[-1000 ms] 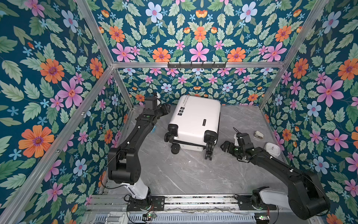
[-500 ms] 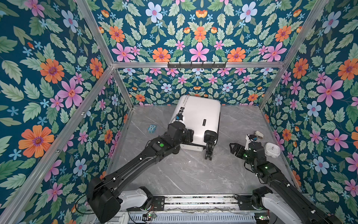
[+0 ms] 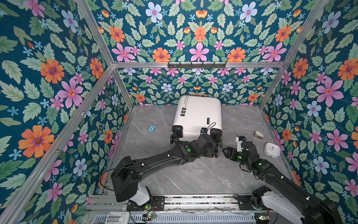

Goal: Pack the luggage

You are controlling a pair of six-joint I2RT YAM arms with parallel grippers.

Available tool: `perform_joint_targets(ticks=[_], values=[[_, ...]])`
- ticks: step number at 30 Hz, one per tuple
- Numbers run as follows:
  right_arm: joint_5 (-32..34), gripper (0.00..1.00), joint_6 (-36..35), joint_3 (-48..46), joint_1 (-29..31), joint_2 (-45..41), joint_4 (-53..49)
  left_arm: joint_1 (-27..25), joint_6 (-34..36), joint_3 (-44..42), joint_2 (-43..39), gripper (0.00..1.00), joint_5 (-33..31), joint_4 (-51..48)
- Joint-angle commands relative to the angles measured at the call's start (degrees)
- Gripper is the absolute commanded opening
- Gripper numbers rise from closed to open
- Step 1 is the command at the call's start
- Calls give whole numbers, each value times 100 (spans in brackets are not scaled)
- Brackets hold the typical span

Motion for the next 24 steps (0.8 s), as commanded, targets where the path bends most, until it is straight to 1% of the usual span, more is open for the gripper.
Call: perform_joint_targets(ticks=[1, 5, 8, 13, 17, 20, 24], values=[[45, 80, -25, -27, 15, -59, 39, -101, -142, 4, -83, 70, 52, -217], [53, 81, -57, -32, 12, -20, 20, -160, -323, -183, -382, 70, -30, -246], [-3, 80, -52, 63, 19, 194, 164, -190, -292, -28, -427, 70, -95, -236], [-292, 76, 39, 197, 28, 778, 739, -208, -63, 484, -86, 71, -167, -175], [-249, 76, 253, 112, 19, 1233, 1168, -217, 14, 691, 243, 70, -151, -87], [-245, 77, 335, 41, 8, 1349, 1301, -217, 42, 745, 487, 70, -97, -117], [-253, 81, 335, -111, 10, 1225, 1397, -218, 132, 945, 729, 69, -221, -151]])
